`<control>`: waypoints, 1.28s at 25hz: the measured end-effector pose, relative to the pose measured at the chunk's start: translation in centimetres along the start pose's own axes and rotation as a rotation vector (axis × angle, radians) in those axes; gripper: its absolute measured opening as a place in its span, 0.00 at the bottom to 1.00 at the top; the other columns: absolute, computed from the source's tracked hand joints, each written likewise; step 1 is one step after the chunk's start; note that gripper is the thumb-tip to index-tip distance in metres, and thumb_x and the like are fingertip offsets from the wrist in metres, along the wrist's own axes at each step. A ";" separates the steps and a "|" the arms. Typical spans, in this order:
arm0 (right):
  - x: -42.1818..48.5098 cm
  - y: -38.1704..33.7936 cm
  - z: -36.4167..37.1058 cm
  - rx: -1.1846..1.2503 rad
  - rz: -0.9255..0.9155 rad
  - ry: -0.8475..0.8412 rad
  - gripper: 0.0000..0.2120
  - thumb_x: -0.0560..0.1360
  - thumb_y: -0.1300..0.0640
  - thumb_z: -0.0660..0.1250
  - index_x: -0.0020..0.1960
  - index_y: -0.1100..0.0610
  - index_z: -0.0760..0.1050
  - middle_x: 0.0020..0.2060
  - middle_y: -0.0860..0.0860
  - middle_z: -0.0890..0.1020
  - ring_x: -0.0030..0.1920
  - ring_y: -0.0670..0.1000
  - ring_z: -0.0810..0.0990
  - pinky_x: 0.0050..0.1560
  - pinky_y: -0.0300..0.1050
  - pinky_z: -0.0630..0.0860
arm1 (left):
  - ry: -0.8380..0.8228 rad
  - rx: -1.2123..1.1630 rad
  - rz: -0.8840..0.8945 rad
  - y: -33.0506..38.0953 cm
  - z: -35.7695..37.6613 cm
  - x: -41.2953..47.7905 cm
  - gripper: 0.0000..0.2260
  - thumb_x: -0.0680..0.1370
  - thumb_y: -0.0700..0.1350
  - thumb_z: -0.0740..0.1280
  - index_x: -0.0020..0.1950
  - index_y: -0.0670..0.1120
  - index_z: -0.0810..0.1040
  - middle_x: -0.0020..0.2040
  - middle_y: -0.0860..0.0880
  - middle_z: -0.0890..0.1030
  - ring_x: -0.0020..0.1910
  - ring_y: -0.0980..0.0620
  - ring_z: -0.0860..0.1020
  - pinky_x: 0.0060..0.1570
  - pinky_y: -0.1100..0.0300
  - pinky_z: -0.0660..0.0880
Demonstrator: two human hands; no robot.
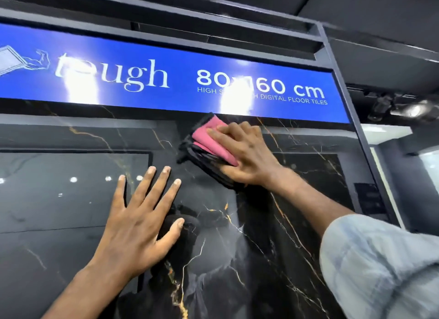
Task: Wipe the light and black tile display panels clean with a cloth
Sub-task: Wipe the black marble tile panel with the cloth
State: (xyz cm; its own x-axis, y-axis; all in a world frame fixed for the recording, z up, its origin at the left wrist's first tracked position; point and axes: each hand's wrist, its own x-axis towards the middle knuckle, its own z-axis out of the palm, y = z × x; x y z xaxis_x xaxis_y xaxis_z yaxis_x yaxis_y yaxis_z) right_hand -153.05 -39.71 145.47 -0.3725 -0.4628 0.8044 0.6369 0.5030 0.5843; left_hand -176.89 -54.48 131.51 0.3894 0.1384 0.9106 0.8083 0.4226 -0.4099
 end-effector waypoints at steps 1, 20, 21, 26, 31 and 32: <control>-1.0 2.0 -0.5 0.001 -0.011 -0.008 0.36 0.67 0.41 0.69 0.73 0.52 0.74 0.60 0.52 0.77 0.51 0.56 0.71 0.48 0.50 0.61 | 0.004 -0.005 -0.001 -0.1 0.0 0.1 0.33 0.80 0.61 0.56 0.80 0.44 0.70 0.83 0.43 0.63 0.81 0.39 0.62 0.76 0.27 0.54; -0.5 -3.5 -1.6 0.034 0.454 0.003 0.37 0.68 0.39 0.60 0.74 0.51 0.73 0.60 0.53 0.76 0.53 0.58 0.72 0.49 0.52 0.66 | -0.018 -0.069 -0.014 -0.2 0.5 0.1 0.33 0.80 0.62 0.55 0.81 0.44 0.68 0.83 0.42 0.61 0.83 0.41 0.57 0.76 0.26 0.50; -1.0 -5.7 -1.5 0.076 0.357 -0.003 0.36 0.67 0.41 0.61 0.73 0.52 0.73 0.62 0.52 0.76 0.54 0.58 0.72 0.50 0.54 0.67 | -0.023 -0.075 -0.007 -0.3 0.4 0.1 0.34 0.80 0.62 0.55 0.80 0.44 0.69 0.83 0.42 0.61 0.83 0.40 0.57 0.76 0.26 0.49; -7.7 -3.3 -3.4 0.078 0.092 -0.103 0.36 0.66 0.46 0.66 0.73 0.54 0.75 0.66 0.54 0.78 0.58 0.62 0.76 0.53 0.55 0.67 | -0.055 -0.177 0.062 -0.4 -1.8 -3.1 0.34 0.79 0.62 0.57 0.79 0.44 0.71 0.85 0.43 0.58 0.83 0.41 0.56 0.77 0.28 0.52; -7.4 -5.0 -2.2 0.027 0.558 0.006 0.35 0.67 0.41 0.63 0.72 0.52 0.74 0.59 0.55 0.78 0.53 0.61 0.73 0.49 0.55 0.67 | -0.123 -0.177 -0.018 1.0 -2.2 -7.5 0.35 0.79 0.61 0.58 0.81 0.43 0.67 0.85 0.43 0.57 0.84 0.40 0.55 0.78 0.30 0.49; -7.7 -7.8 -1.8 0.078 0.443 0.027 0.35 0.66 0.42 0.65 0.71 0.53 0.74 0.58 0.55 0.79 0.51 0.61 0.74 0.49 0.55 0.69 | -0.125 -0.127 0.000 1.0 -1.9 -7.8 0.35 0.79 0.61 0.58 0.81 0.42 0.67 0.84 0.42 0.58 0.83 0.39 0.56 0.78 0.30 0.50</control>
State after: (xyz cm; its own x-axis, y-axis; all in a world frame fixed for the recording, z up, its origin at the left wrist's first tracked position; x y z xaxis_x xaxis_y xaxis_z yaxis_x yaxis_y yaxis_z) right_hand -153.96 -41.38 134.52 -0.0573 -0.2088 0.9763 0.6775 0.7101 0.1916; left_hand -178.28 -56.83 123.87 0.3384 0.2517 0.9067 0.8604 0.3074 -0.4065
